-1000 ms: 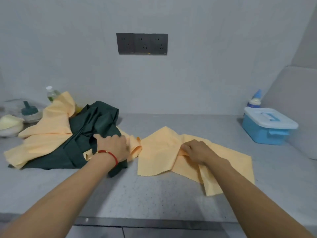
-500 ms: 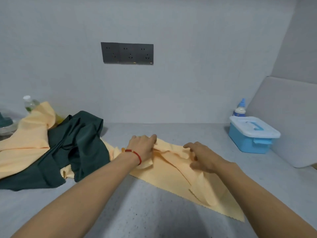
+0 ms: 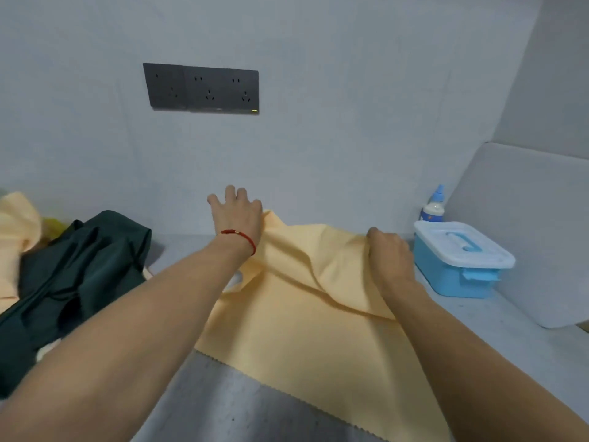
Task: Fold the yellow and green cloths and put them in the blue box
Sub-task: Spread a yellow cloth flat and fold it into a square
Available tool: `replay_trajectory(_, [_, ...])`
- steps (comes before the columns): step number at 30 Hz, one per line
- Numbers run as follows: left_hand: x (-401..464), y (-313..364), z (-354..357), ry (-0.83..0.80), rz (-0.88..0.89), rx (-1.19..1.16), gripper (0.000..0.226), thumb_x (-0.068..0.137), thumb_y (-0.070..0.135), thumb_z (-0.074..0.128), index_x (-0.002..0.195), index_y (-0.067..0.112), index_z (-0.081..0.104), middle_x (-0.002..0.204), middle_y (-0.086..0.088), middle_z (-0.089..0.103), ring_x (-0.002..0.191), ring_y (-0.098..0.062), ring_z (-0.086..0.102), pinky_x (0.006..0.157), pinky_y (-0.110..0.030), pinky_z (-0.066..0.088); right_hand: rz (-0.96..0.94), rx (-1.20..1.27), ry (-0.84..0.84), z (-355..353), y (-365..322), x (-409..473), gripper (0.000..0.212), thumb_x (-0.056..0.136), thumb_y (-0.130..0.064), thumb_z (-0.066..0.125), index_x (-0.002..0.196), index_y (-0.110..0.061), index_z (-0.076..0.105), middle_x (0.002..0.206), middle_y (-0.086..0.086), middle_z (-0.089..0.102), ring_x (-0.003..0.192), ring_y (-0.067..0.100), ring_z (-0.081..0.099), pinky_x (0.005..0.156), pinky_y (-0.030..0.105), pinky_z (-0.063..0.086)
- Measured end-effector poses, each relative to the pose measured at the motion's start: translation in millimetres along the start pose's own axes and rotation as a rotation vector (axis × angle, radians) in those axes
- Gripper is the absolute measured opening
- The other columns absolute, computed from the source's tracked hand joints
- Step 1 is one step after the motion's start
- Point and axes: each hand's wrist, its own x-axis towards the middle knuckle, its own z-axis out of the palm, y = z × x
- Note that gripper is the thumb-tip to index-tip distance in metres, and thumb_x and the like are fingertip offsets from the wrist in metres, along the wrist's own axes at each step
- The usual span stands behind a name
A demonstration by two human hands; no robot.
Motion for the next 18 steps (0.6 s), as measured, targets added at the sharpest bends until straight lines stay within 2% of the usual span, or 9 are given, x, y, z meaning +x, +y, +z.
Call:
replay_trajectory(2, [0.0, 7.6, 8.2, 0.038, -0.149, -0.193, 0.043, 0.095, 0.023, 0.054, 0.137, 0.024, 0.042, 0.140, -0.014, 0.035, 0.131, -0.036, 0.031, 0.101, -0.058, 0.037, -0.003, 0.267, -0.029, 11.7, 3.1, -1.3, 0.058, 0.099, 0.005, 0.037, 0.153, -0.015, 0.035, 0.163, 0.020, 0.024, 0.149, 0.039, 0.027, 0.109, 0.047, 0.036])
replay_trajectory(4, [-5.0, 16.4, 19.4, 0.080, -0.246, -0.483, 0.059, 0.097, 0.036, 0.055, 0.147, 0.020, 0.029, 0.149, -0.017, 0.025, 0.136, -0.038, 0.027, 0.100, -0.059, 0.039, -0.077, 0.298, -0.073, 21.7, 8.1, -9.8, 0.088, 0.096, 0.005, 0.037, 0.162, -0.034, -0.006, 0.166, 0.002, -0.030, 0.155, 0.032, -0.017, 0.120, 0.060, 0.008])
replay_trajectory(5, [-15.3, 20.8, 27.1, 0.102, -0.257, -0.601, 0.060, 0.098, 0.039, 0.054, 0.148, 0.017, 0.028, 0.148, -0.018, 0.026, 0.134, -0.038, 0.028, 0.099, -0.057, 0.041, -0.126, 0.206, -0.073, 28.0, 10.8, -19.5, 0.090, 0.097, -0.001, 0.039, 0.160, -0.039, -0.013, 0.163, -0.002, -0.037, 0.154, 0.031, -0.023, 0.119, 0.064, 0.003])
replay_trajectory(7, [-48.2, 30.0, 47.3, 0.183, -0.243, -0.742, 0.047, 0.101, 0.034, 0.050, 0.141, 0.012, 0.039, 0.133, -0.017, 0.037, 0.123, -0.037, 0.038, 0.094, -0.052, 0.044, -0.224, 0.019, -0.053, 48.0, 18.2, -46.6, 0.075, 0.101, -0.020, 0.039, 0.162, -0.036, -0.002, 0.168, 0.004, -0.021, 0.156, 0.034, -0.008, 0.120, 0.064, 0.011])
replay_trajectory(10, [-94.5, 35.2, 79.3, 0.177, -0.133, -0.705, 0.028, 0.097, 0.026, 0.046, 0.122, 0.012, 0.049, 0.113, -0.011, 0.047, 0.105, -0.033, 0.049, 0.085, -0.047, 0.045, -0.277, -0.065, -0.165, 69.1, 24.8, -81.6, 0.051, 0.100, -0.041, 0.032, 0.150, -0.033, 0.035, 0.151, 0.004, 0.041, 0.136, 0.027, 0.041, 0.106, 0.051, 0.038])
replay_trajectory(12, [-110.7, 36.8, 96.5, -0.073, 0.023, -0.579, 0.035, 0.097, 0.030, 0.042, 0.129, 0.018, 0.047, 0.127, -0.008, 0.046, 0.120, -0.030, 0.045, 0.099, -0.048, 0.039, -0.171, -0.052, -0.304, 75.3, 31.1, -75.6, 0.053, 0.104, -0.047, 0.025, 0.154, -0.033, 0.032, 0.157, 0.001, 0.037, 0.143, 0.023, 0.034, 0.113, 0.054, 0.031])
replay_trajectory(15, [-123.4, 34.6, 103.7, -0.441, 0.047, -0.481, 0.056, 0.103, 0.047, 0.025, 0.155, 0.027, 0.026, 0.165, -0.007, 0.018, 0.152, -0.030, 0.013, 0.121, -0.059, 0.008, -0.029, -0.017, -0.505, 67.1, 37.8, -55.4, 0.059, 0.108, -0.048, 0.019, 0.163, -0.031, 0.007, 0.172, 0.000, -0.004, 0.158, 0.024, -0.003, 0.122, 0.065, 0.006])
replay_trajectory(16, [-127.8, 35.7, 100.4, -0.488, 0.056, -0.442, 0.061, 0.103, 0.053, 0.021, 0.159, 0.029, 0.018, 0.169, -0.005, 0.009, 0.154, -0.031, 0.005, 0.121, -0.060, 0.004, -0.021, -0.012, -0.493, 64.2, 36.5, -54.7, 0.060, 0.109, -0.047, 0.019, 0.163, -0.030, 0.004, 0.171, 0.001, -0.010, 0.157, 0.026, -0.008, 0.121, 0.067, 0.005])
replay_trajectory(18, [-137.2, 39.7, 91.3, -0.474, 0.092, -0.348, 0.065, 0.099, 0.061, 0.018, 0.157, 0.033, 0.021, 0.164, -0.008, 0.020, 0.149, -0.035, 0.016, 0.115, -0.062, 0.016, -0.099, -0.019, -0.382, 61.1, 25.8, -59.9, 0.057, 0.108, -0.045, 0.022, 0.162, -0.030, 0.010, 0.171, 0.002, -0.004, 0.157, 0.029, -0.001, 0.119, 0.069, 0.011])
